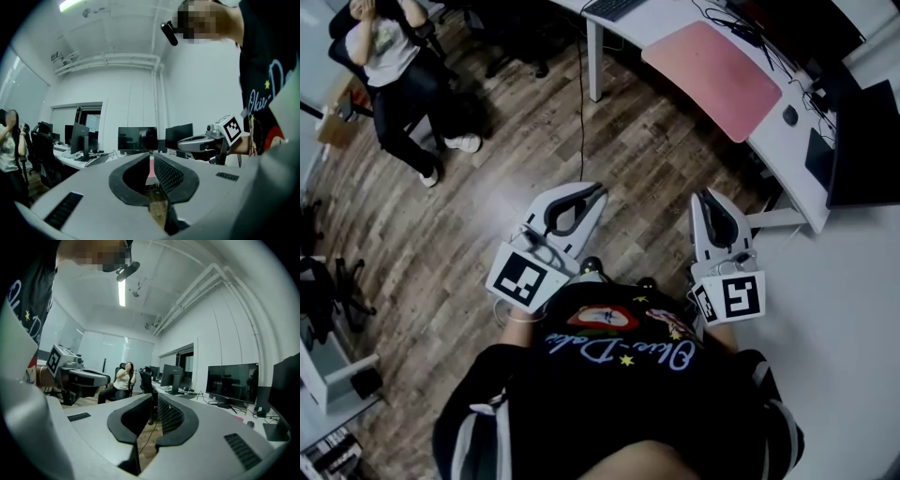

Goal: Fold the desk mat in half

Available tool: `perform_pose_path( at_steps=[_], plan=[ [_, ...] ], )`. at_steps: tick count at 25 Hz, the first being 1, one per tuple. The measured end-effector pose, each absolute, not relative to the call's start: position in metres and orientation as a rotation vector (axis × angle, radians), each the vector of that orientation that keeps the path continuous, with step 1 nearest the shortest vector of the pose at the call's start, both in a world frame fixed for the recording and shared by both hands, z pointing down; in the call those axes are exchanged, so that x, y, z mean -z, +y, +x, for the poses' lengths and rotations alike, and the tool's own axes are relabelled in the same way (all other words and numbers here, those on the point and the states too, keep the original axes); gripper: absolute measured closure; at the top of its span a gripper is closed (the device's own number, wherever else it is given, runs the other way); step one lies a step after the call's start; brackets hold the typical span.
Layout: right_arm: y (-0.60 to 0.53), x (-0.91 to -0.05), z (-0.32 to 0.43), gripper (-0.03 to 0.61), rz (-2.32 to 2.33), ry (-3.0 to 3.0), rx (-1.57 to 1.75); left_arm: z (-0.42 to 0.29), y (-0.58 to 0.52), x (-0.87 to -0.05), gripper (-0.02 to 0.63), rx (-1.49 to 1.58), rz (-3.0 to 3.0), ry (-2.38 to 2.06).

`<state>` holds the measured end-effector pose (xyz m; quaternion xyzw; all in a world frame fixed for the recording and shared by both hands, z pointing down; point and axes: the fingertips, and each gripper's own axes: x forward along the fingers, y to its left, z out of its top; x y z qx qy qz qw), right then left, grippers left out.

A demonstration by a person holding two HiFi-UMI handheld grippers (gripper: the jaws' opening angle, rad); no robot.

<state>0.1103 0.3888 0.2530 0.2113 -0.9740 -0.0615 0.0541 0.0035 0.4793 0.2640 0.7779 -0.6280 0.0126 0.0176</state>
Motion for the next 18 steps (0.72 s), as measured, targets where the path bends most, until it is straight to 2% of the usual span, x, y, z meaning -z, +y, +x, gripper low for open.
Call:
perform_pose_path(
  at_steps=[7,11,18],
  plan=[
    [0.406,-0.253,0.066,0.532,0.599,-2.955,0.211,-0.041,0.499,-0.269,0.604,-0.014,2.380,-1.993],
    [0.418,-0.260,0.049,0.532,0.584,-2.943,0.203,-0.059,0.508,-0.276,0.603,0.004,2.371,-2.005],
    [0.407,-0.262,0.053,0.505,0.659,-2.891,0.214,-0.065,0.502,-0.283,0.562,0.015,2.376,-1.969]
  ],
)
